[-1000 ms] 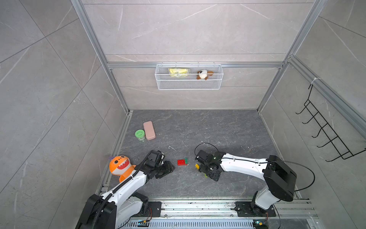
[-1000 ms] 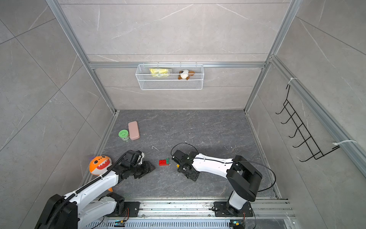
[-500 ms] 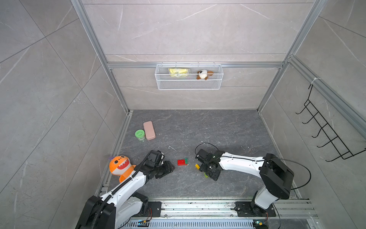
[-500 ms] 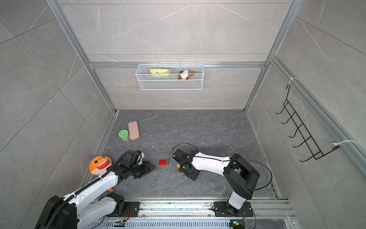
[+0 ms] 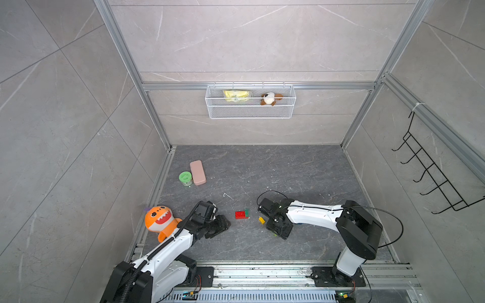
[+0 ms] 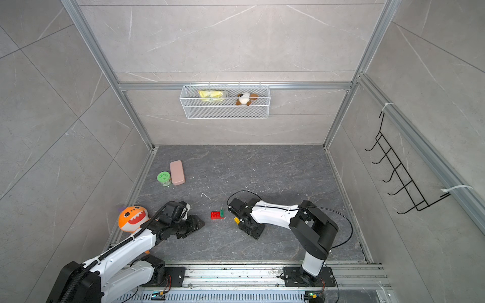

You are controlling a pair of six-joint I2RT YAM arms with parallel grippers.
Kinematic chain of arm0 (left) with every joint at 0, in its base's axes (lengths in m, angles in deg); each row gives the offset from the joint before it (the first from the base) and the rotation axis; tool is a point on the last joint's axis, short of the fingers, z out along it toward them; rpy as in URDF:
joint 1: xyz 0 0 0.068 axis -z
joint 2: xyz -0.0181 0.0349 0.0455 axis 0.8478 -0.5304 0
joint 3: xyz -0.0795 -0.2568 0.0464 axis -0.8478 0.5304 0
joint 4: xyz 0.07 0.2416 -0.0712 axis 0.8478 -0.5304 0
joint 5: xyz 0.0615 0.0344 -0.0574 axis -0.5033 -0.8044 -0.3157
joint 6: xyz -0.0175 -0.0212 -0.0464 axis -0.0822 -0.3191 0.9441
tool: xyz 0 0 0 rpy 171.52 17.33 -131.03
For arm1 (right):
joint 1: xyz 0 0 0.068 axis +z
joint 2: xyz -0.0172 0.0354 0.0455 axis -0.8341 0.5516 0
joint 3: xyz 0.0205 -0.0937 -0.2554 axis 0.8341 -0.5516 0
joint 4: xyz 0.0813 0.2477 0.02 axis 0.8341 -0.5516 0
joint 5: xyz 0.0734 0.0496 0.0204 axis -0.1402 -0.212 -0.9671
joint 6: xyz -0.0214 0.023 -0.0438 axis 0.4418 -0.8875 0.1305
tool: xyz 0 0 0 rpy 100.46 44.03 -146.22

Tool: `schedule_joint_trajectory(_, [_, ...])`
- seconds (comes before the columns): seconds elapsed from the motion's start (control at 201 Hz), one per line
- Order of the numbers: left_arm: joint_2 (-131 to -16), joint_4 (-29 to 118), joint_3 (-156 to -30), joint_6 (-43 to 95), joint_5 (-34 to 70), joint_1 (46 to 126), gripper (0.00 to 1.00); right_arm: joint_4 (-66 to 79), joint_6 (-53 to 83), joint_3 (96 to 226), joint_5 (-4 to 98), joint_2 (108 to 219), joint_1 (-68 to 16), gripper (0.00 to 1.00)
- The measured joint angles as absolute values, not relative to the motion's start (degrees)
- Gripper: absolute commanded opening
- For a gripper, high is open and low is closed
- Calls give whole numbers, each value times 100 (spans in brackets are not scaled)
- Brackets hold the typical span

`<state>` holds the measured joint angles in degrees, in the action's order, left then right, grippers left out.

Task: Assemble the number 5 with lego
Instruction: Pick up the lego brick from the center of the board.

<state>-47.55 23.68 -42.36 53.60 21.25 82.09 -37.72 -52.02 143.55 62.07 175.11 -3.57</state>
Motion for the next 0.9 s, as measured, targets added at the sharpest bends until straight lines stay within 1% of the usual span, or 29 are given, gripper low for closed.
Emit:
schedule_joint_trajectory(0.124, [-4713, 2364, -4217, 5362, 2088, 8209, 59, -3796, -5143, 14359, 6207, 17515, -368, 40])
schedule_joint_trajectory(0.254, [-4709, 2366, -4217, 5362, 2083, 8209, 59, -3794, -5090, 14359, 6209, 17515, -375, 36])
schedule_joint_trajectory(0.423, [-4801, 2350, -4217, 5323, 2088, 8209, 59, -3794, -4861, 14370, 6218, 17513, -386, 36])
schedule_joint_trajectory(0.642, [-5183, 2458, -4241, 5266, 2232, 8217, 54, -3860, -4325, 14711, 6344, 17511, -408, 36])
schedule_joint_trajectory(0.786, [-5666, 2796, -4389, 5242, 2485, 8252, 49, -3897, -3912, 14991, 6491, 17511, -408, 36])
schedule_joint_trajectory(0.896, [-6066, 3028, -4573, 5227, 2621, 8340, 47, -3912, -3643, 15083, 6576, 17487, -408, 36])
